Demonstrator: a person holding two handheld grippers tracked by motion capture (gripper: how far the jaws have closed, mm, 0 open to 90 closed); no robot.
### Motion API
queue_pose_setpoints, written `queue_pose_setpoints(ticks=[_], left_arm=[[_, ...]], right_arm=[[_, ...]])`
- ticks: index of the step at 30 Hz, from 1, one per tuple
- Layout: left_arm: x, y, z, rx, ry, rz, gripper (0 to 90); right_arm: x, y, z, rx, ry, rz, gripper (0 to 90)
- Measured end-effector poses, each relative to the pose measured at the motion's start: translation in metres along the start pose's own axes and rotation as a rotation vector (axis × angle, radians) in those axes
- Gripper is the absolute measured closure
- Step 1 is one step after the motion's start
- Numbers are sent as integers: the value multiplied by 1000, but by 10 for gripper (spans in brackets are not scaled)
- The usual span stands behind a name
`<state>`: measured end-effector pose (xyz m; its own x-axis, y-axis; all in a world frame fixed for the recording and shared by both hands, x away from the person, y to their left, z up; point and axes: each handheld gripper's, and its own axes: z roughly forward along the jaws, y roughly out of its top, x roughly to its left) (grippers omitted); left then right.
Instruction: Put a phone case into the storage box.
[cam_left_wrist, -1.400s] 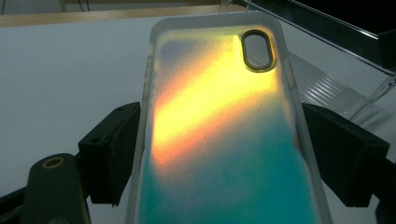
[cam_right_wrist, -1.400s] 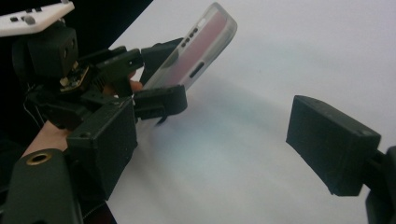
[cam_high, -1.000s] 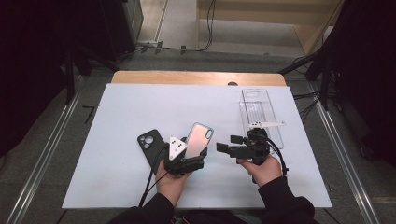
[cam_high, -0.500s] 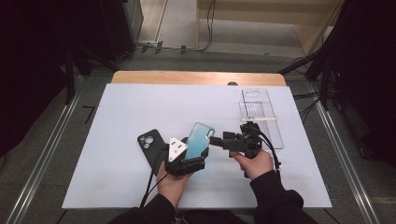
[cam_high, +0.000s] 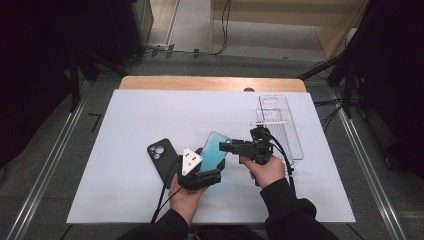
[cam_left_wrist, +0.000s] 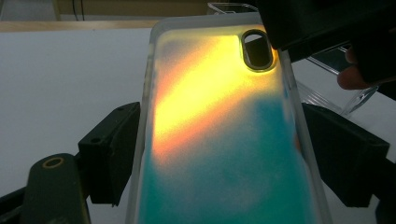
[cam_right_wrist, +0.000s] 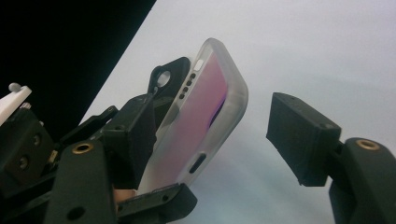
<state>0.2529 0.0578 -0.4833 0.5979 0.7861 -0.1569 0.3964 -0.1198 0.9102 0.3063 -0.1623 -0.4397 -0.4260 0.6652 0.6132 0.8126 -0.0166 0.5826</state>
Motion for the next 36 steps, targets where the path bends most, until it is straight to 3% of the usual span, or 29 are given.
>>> queue_pose_setpoints(ticks=[4, 6, 7, 9, 12, 21, 27, 34, 36], left_arm=[[-1, 0, 0, -2, -2, -2, 168], [-1, 0, -1, -5, -2, -10, 168], [-2, 0, -2, -7, -5, -10, 168], [-3, 0, -2, -12, -10, -13, 168], [-4, 0, -2, -22, -16, -14, 168], [-5, 0, -3, -36, -21, -9, 167], [-6, -1, -3, -30, -9, 25, 165], [-5, 1, -3, -15, -39, 2, 156], [-3, 2, -3, -5, -67, -16, 146]], right_arm=[[-2, 2, 3, -1, -14, 15, 399], [-3, 3, 3, -5, -14, 35, 466], [-3, 4, 2, -5, -8, 49, 559], [-3, 4, 1, -12, -7, 47, 583], [-1, 4, -1, -30, 2, 46, 705], [0, 5, -5, -47, 26, 65, 743], [3, 6, -7, -37, 32, 59, 761], [9, 7, -10, -26, 43, 47, 774], [10, 8, -10, -28, 45, 42, 775]])
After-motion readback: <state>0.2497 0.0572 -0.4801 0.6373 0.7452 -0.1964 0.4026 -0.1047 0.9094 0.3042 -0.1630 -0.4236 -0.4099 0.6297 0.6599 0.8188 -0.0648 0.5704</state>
